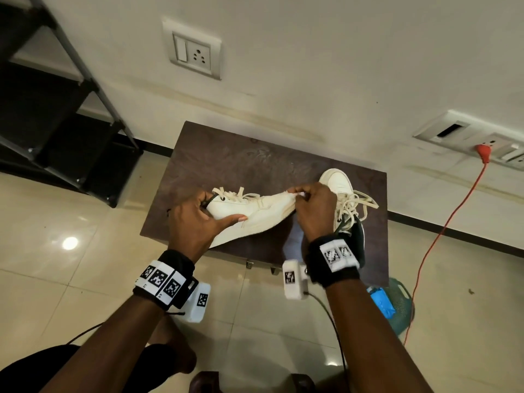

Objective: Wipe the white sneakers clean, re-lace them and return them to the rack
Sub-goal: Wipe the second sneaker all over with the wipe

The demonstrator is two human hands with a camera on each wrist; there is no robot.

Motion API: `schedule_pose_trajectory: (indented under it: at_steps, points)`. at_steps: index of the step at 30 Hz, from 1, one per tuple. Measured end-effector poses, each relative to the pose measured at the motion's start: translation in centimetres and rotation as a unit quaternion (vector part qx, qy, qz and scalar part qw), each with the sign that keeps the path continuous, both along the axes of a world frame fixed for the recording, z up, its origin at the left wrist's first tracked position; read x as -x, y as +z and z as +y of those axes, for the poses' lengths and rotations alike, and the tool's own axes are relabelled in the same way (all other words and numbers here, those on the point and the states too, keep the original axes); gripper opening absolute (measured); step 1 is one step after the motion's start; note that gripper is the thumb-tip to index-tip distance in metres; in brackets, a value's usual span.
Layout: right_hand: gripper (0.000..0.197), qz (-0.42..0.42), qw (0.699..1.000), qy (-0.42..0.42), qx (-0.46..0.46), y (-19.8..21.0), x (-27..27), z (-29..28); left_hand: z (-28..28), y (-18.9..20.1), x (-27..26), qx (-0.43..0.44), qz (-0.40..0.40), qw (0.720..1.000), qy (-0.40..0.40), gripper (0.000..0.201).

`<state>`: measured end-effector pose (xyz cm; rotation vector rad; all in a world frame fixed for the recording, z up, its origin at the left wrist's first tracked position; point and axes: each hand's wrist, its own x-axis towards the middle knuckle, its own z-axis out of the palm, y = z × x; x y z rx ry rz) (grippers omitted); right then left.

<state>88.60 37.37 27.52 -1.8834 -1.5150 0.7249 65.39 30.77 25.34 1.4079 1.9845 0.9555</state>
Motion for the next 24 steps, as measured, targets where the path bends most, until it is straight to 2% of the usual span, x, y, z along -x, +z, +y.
schedule_pose_trajectory:
  at_steps: [3,7,10,13,15,18,19,22,24]
  points:
    - [0.034,-0.034,0.996,-0.002,-0.078,0.3,-0.3,-4.2,-0.5,0.4,-0.7,-0.021,0.041,0.999,-0.027,0.07]
    - [0.038,-0.033,0.99,0.088,-0.11,0.4,0.7,-8.3,-1.4,0.3,-1.0,-0.052,0.079,0.994,-0.048,0.067]
    - [0.031,-0.073,0.991,0.047,-0.106,-0.3,-1.2,-6.7,-2.2,0.1,-1.1,-0.059,0.073,0.993,-0.072,0.068]
    - [0.029,-0.08,0.996,0.013,-0.041,-0.1,-2.0,-5.2,-2.8,-0.3,-1.4,-0.043,0.055,0.992,-0.101,0.063]
    - [0.029,-0.118,0.99,0.063,-0.046,0.4,-0.3,-6.8,-2.9,-0.5,-1.3,-0.035,0.054,0.991,-0.114,0.062]
    - [0.031,-0.115,0.978,0.153,-0.079,0.8,1.0,-9.7,-2.8,-0.2,-1.1,-0.034,0.063,0.991,-0.116,0.06]
    - [0.03,-0.114,0.979,0.151,-0.078,0.7,0.3,-9.4,-2.8,-0.1,-1.2,-0.037,0.059,0.991,-0.114,0.056]
    - [0.026,-0.116,0.991,0.061,-0.035,-0.2,-2.5,-6.6,-2.7,0.0,-1.2,-0.045,0.054,0.991,-0.112,0.054]
    - [0.025,-0.13,0.988,0.072,-0.027,0.0,-1.6,-6.8,-2.6,0.0,-1.1,-0.044,0.062,0.991,-0.112,0.055]
